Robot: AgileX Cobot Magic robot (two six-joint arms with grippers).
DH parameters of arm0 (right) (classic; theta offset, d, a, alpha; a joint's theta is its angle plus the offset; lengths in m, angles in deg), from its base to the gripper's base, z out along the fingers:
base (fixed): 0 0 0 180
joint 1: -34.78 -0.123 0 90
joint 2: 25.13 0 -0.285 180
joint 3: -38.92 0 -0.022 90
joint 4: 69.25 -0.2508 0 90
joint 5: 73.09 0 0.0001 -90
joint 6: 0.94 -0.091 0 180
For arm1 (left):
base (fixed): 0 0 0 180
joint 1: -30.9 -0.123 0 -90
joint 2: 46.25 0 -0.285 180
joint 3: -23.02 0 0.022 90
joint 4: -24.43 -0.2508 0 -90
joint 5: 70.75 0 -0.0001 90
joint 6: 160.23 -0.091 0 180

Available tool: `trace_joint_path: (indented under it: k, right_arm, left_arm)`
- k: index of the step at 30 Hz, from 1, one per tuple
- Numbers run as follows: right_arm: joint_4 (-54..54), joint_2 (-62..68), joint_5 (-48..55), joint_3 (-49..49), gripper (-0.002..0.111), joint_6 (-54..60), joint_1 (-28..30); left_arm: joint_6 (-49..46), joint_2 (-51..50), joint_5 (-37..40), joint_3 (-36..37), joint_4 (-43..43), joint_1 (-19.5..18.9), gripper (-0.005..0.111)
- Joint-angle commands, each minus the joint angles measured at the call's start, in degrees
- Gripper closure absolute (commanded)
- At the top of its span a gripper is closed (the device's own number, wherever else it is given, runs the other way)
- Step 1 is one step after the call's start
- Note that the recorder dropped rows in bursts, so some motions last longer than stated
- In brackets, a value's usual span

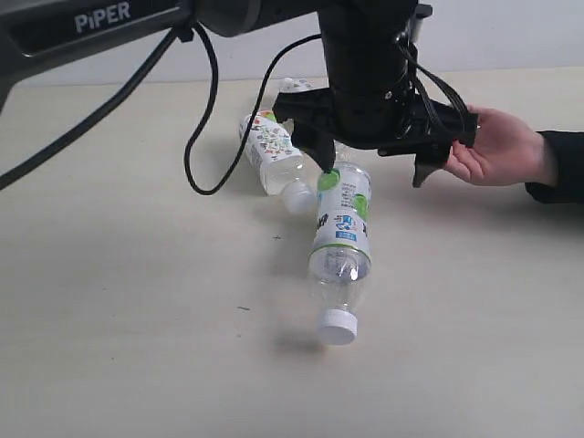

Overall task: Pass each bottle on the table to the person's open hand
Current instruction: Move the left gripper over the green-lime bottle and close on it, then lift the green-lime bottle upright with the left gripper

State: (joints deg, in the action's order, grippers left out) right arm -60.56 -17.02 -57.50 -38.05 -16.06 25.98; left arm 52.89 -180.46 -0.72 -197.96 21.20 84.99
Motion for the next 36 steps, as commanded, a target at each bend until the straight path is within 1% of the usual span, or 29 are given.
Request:
trace_joint_path:
  k: [1, 10, 29, 36]
  right_arm:
    - [0.23, -0.32, -0.48, -0.25, 0.108, -0.03, -0.19]
    - [0.23, -0.32, -0.48, -0.25, 0.108, -0.03, -0.19]
    - [0.23, -0.32, -0.48, -0.25, 0.108, -0.03, -0.19]
    - [0.23, -0.32, -0.48, -0.25, 0.108, -0.03, -0.19]
  left_arm:
    - [2.03, -2.56, -0.06, -0.37, -0.65, 0.13, 0.022]
    - [2.33, -7.84, -0.06, -0.37, -0.89, -0.25, 0.022]
    - [4.13, -8.29, -0.06, -0.37, -0.89, -0.27, 0.022]
    - [3.54, -8.29, -0.06, 1.72, -0.89, -0.88, 0.022]
